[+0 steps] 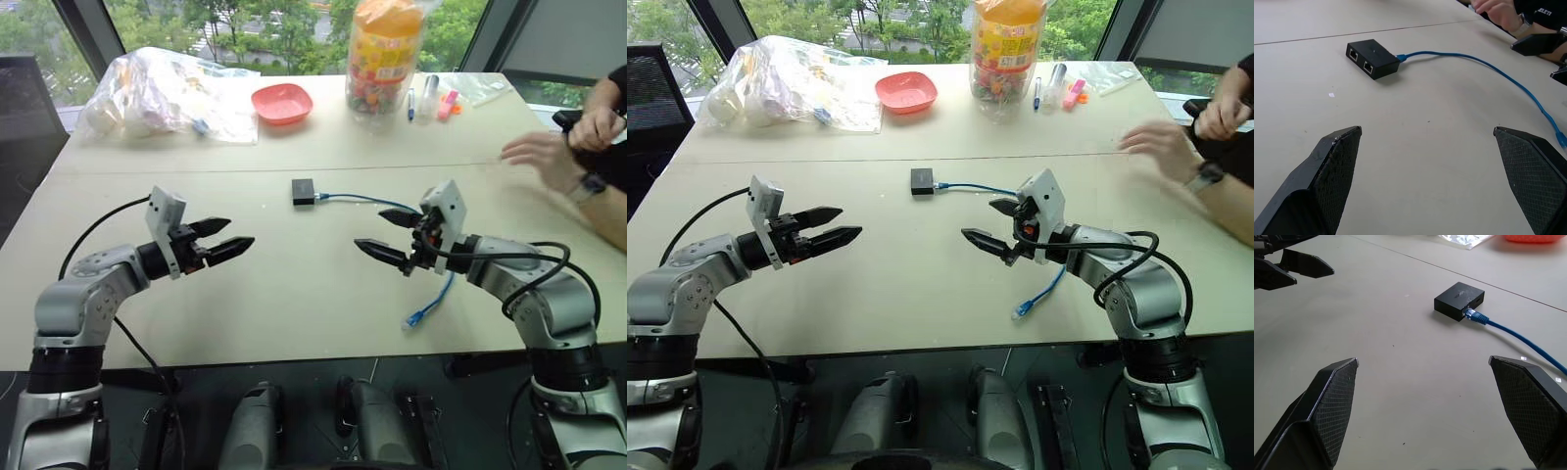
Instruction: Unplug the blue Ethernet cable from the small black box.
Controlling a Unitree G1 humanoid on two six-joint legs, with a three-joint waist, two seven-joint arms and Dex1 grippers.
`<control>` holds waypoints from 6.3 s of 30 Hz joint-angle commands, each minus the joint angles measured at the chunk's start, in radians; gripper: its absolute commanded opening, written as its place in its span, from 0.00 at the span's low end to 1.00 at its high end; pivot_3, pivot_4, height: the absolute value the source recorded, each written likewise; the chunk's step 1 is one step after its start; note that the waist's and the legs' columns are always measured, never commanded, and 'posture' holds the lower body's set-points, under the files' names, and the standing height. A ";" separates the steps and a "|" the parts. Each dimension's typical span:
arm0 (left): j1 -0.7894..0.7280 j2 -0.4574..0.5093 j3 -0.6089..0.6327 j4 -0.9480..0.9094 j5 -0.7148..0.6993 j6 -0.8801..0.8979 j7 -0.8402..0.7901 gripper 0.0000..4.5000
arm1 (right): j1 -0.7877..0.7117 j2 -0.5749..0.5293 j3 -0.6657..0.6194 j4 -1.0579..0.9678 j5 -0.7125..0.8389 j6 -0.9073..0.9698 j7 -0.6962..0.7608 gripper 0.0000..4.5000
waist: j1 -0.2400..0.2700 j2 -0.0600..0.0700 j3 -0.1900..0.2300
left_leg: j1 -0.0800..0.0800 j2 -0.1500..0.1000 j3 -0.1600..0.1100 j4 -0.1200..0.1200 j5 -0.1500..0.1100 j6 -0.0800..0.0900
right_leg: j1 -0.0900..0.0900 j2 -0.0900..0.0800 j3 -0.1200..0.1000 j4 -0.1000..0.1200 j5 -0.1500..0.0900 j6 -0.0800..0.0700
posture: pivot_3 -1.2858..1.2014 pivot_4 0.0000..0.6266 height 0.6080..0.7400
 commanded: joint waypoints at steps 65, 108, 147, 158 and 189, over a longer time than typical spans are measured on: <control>0.187 -0.035 0.206 -0.293 -0.107 0.020 0.295 1.00 | -0.866 0.471 0.098 1.582 -0.719 -0.794 -0.173 0.00 | -0.018 0.000 0.000 | 0.014 0.003 0.003 -0.001 0.001 -0.002 | 0.006 0.003 0.003 0.011 -0.002 -0.002 | 0.52 0.24 1.00; -0.982 -0.291 0.084 1.307 0.236 -0.322 -0.333 0.11 | -0.363 0.138 0.267 0.483 -0.939 -0.984 -0.336 0.08 | -0.030 -0.004 0.002 | 0.008 -0.005 0.001 -0.002 0.002 -0.001 | 0.003 0.000 0.003 0.011 -0.001 0.004 | 0.52 0.24 1.00; -0.769 -0.374 0.223 0.899 -0.035 0.165 -0.380 0.11 | -0.197 0.715 -0.190 0.106 0.386 -0.072 -0.519 0.71 | -0.008 -0.003 0.002 | 0.007 -0.001 -0.001 -0.001 0.002 -0.001 | 0.003 0.000 0.002 0.012 0.000 0.003 | 0.52 0.24 1.00; -0.767 -0.377 0.214 0.893 -0.041 0.162 -0.367 0.11 | -0.199 0.724 -0.181 0.128 0.404 -0.098 -0.522 0.01 | -0.009 -0.003 0.002 | 0.007 -0.001 -0.001 -0.001 0.002 -0.001 | 0.003 0.000 0.002 0.012 0.000 0.003 | 0.52 0.24 1.00; -0.587 -0.423 -0.006 0.690 0.284 -0.463 -0.071 0.11 | -0.500 0.206 -0.221 0.923 0.056 -0.168 -0.512 0.01 | -0.005 -0.003 0.002 | 0.004 -0.006 0.001 -0.001 0.001 0.001 | 0.001 -0.003 0.003 0.011 0.001 0.002 | 0.52 0.24 1.00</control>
